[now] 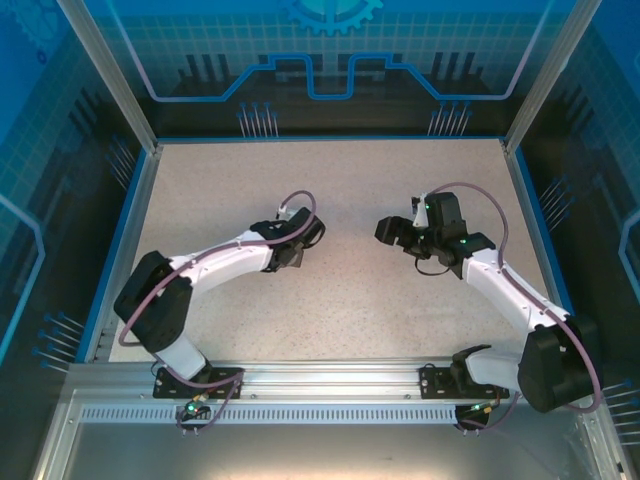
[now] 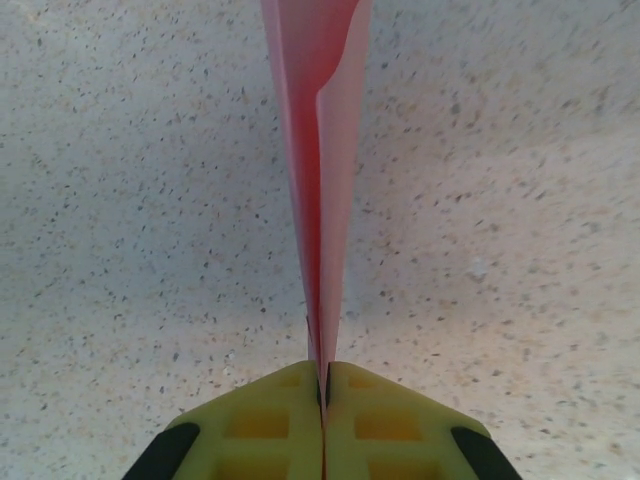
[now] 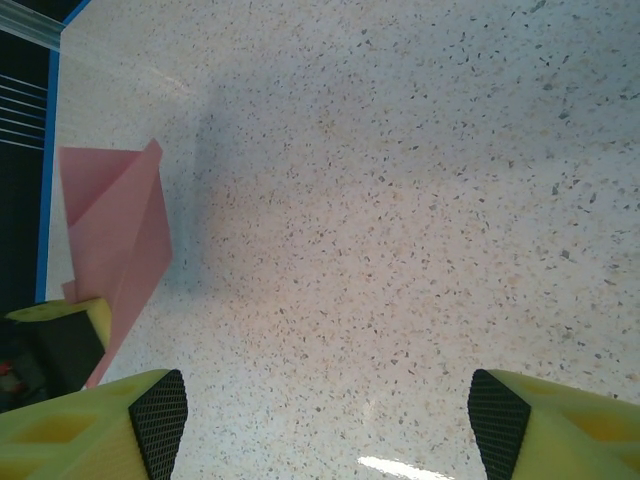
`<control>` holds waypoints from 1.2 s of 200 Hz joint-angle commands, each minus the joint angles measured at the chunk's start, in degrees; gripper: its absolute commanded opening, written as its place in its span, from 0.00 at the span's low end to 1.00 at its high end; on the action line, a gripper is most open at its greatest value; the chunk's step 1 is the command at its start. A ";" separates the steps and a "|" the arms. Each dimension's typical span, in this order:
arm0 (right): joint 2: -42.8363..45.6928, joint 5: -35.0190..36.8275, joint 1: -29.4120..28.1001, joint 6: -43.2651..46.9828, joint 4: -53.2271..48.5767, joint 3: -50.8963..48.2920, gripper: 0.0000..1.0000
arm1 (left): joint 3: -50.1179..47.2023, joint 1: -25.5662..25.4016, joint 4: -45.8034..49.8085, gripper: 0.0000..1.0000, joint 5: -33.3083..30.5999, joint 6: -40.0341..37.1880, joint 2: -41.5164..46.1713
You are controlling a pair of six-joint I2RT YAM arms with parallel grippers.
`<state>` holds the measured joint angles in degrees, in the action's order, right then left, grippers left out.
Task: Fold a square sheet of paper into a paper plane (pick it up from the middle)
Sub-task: Turn over the paper at the center of the table, then fold the wing for the fifth time at the center of the table.
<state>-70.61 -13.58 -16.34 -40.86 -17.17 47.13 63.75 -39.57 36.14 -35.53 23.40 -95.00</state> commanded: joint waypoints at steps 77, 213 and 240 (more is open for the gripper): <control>0.04 1.70 0.68 -0.53 -1.55 -0.99 0.78 | 7.37 -5.47 2.78 0.23 -0.66 1.34 -12.72; -15.19 17.34 -18.21 3.10 -6.89 13.25 0.66 | -12.44 10.12 -17.59 0.83 32.34 6.45 14.07; -25.16 20.96 -26.53 4.00 -10.05 23.21 0.59 | -15.74 14.86 -17.58 0.85 33.10 8.13 15.71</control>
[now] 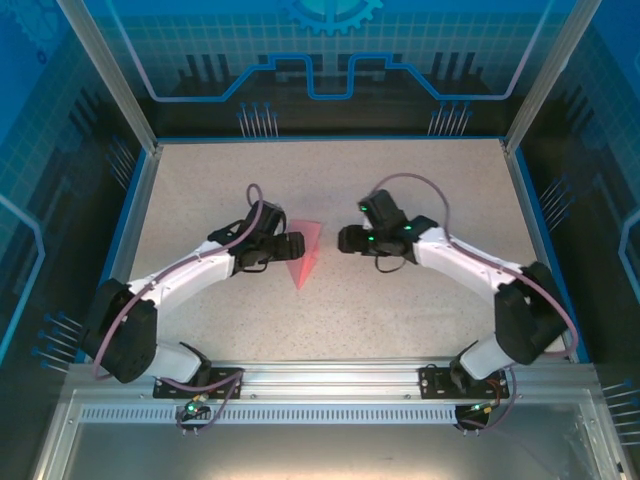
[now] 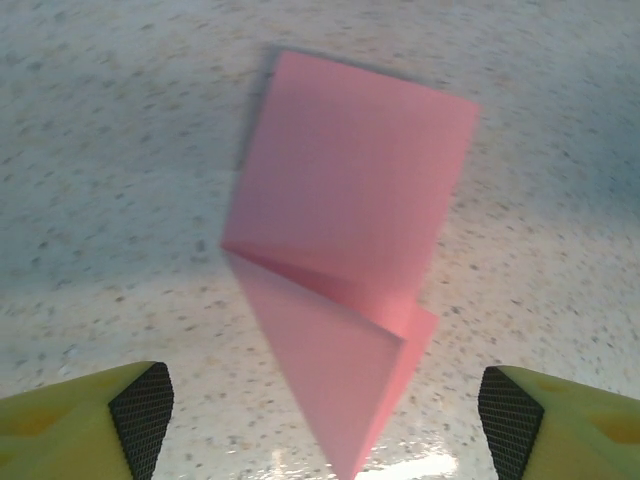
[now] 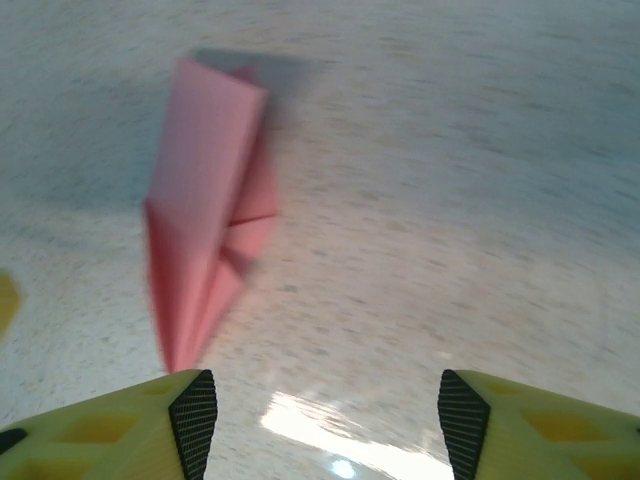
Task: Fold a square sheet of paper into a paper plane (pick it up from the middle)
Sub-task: Fold the wing for the fifth time at the center of the table.
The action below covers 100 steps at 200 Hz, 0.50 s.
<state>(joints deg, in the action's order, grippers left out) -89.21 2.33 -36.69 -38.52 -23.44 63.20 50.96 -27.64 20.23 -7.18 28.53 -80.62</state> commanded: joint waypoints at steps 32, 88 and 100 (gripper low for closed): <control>-18.47 8.01 -13.50 2.84 -9.57 19.80 0.55 | -7.32 9.36 -3.95 0.85 8.16 6.62 2.26; -29.47 8.26 -15.20 -0.40 -15.58 29.34 0.52 | -10.37 14.28 -4.47 0.85 9.42 8.00 3.80; -30.42 7.75 -15.24 -0.78 -15.92 29.82 0.48 | -10.54 14.35 -4.56 0.85 9.42 7.96 3.80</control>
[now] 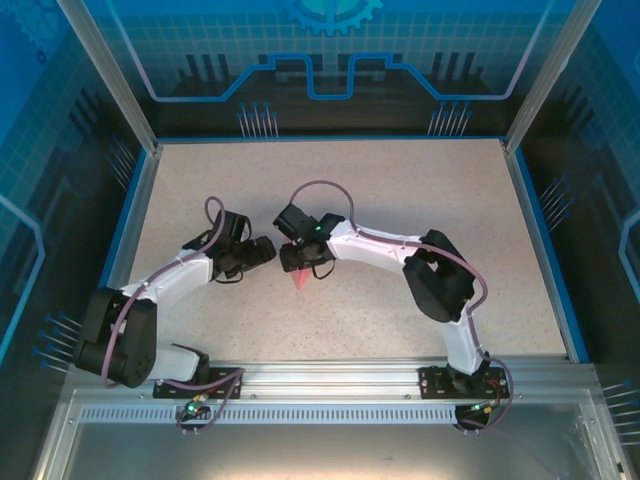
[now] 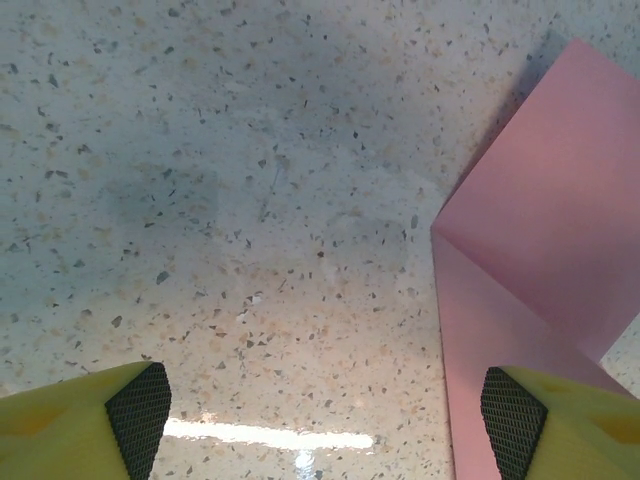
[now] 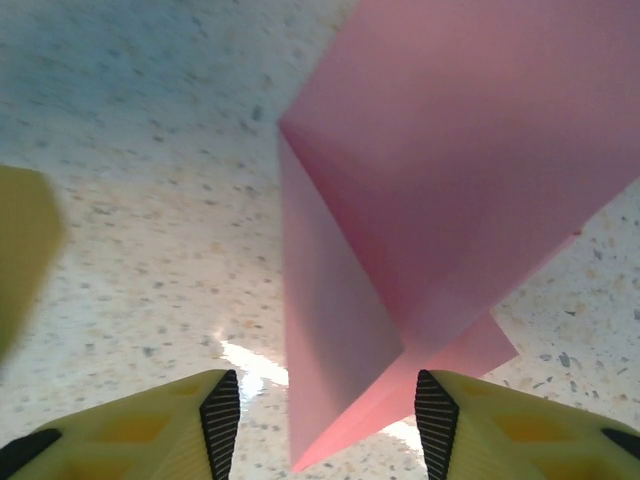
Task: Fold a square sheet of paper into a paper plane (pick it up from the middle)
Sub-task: Fold the wing for the fifth time at the center of the table.
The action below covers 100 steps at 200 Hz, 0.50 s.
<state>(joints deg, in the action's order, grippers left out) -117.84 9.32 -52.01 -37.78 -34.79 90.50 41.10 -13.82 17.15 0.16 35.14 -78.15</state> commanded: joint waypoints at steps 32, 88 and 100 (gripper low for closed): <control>-3.62 -0.51 0.48 -2.01 -4.51 2.84 0.35 | -0.74 0.55 -2.04 0.85 2.63 1.34 0.82; -4.52 -3.71 2.68 -2.65 -1.52 0.48 0.19 | -0.85 0.55 -2.38 0.85 3.62 1.36 0.63; -4.59 -4.60 3.27 -2.60 -0.60 -0.31 0.16 | -0.94 0.55 -2.69 0.85 4.08 1.39 0.63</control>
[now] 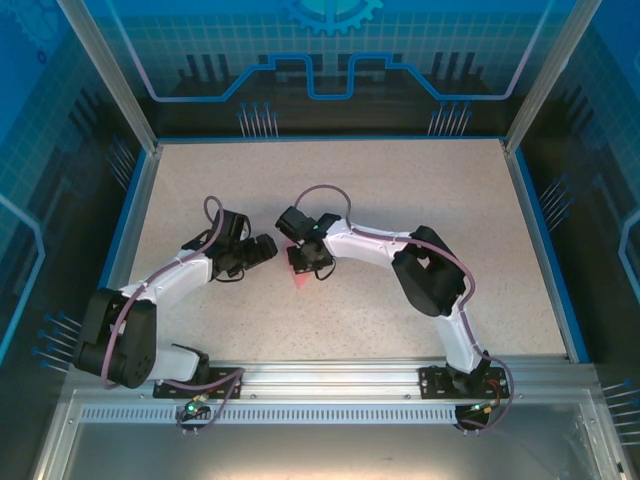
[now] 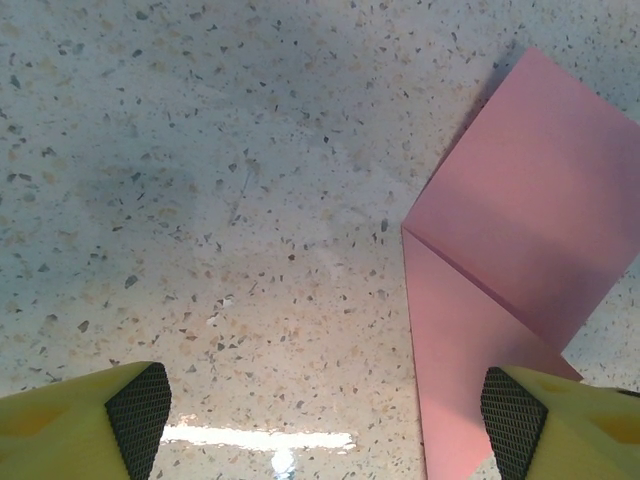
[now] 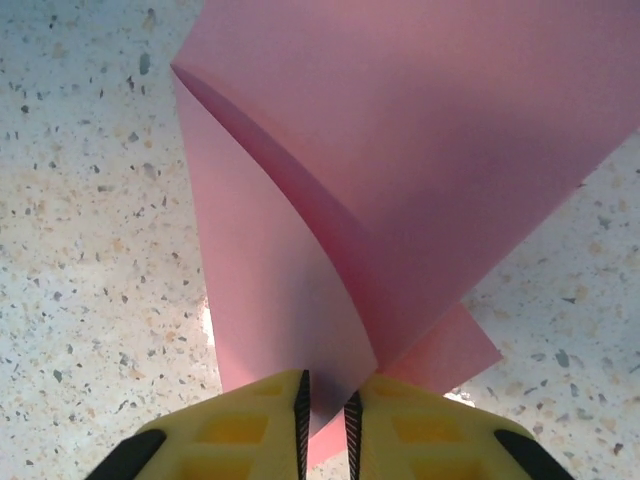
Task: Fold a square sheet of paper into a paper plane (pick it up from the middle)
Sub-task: Fold the wing for the fifth time at the center of the table.
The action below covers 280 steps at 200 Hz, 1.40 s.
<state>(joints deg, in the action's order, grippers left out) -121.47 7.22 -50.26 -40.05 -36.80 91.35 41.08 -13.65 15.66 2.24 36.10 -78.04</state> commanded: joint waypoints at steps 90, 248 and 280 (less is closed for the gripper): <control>5.55 -21.18 8.11 1.12 19.18 -15.46 0.05 | -4.60 0.44 -11.78 0.86 16.83 2.41 -0.49; 10.28 -33.51 15.54 -2.72 32.49 -29.92 0.04 | -5.21 -1.02 -32.62 0.55 30.86 8.20 -15.85; 10.06 -33.67 15.76 -2.73 32.44 -30.17 0.04 | -3.65 -1.62 -32.19 0.56 30.86 7.50 -17.79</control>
<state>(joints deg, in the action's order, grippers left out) -112.81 -25.56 -35.33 -42.26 -4.36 62.11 35.00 -14.41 -16.21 32.23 44.91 -94.37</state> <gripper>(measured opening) 0.047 0.564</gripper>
